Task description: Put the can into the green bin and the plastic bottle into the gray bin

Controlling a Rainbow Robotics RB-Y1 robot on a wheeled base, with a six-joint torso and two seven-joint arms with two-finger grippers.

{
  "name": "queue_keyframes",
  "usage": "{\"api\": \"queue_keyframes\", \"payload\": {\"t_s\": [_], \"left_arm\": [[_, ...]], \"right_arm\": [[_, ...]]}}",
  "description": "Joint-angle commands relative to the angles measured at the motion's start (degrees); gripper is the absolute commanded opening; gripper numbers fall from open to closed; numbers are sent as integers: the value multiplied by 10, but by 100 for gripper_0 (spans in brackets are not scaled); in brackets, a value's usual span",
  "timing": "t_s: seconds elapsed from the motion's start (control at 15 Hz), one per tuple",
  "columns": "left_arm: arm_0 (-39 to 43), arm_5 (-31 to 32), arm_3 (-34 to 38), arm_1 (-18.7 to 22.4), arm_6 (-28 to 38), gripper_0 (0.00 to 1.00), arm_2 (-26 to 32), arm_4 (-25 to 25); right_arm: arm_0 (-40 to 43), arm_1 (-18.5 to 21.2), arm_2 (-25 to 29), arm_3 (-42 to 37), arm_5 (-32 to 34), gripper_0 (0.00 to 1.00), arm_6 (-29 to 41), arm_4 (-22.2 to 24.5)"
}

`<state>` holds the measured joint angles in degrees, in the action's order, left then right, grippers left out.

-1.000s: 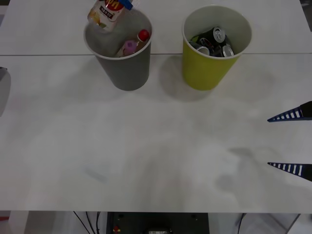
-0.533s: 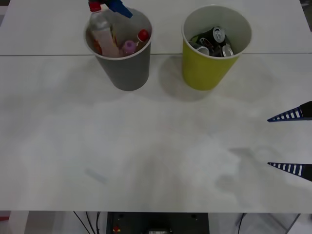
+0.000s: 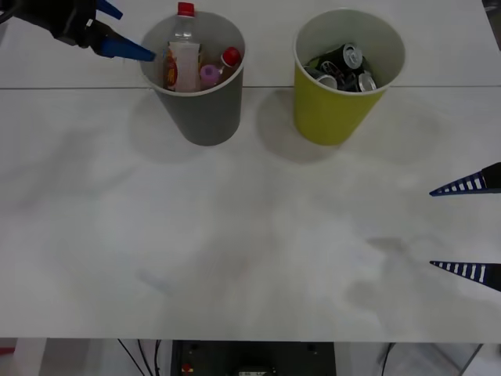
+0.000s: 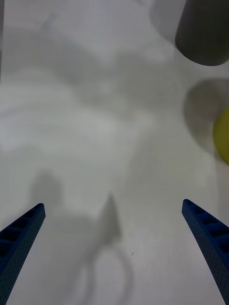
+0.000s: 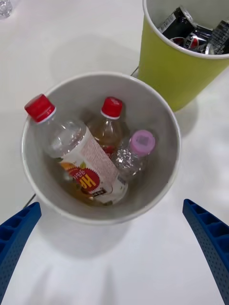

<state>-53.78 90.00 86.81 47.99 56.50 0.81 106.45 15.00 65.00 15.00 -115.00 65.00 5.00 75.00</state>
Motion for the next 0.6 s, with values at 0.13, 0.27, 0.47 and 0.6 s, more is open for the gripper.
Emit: {"api": "queue_keyframes", "payload": {"t_s": [0.13,0.27,0.47,0.6], "left_arm": [[134,0,63,31,-101,100,91,-49],[210,0,100,37,-162,100,139,-68],[292,0,147,38,-241,100,181,-74],[346,0,183,38,-283,100,195,-84]], "right_arm": [[0,0,0,0,0,100,0,0],[0,0,0,0,0,100,0,0],[0,0,0,0,0,100,0,0],[0,0,0,0,0,100,0,0]]}}
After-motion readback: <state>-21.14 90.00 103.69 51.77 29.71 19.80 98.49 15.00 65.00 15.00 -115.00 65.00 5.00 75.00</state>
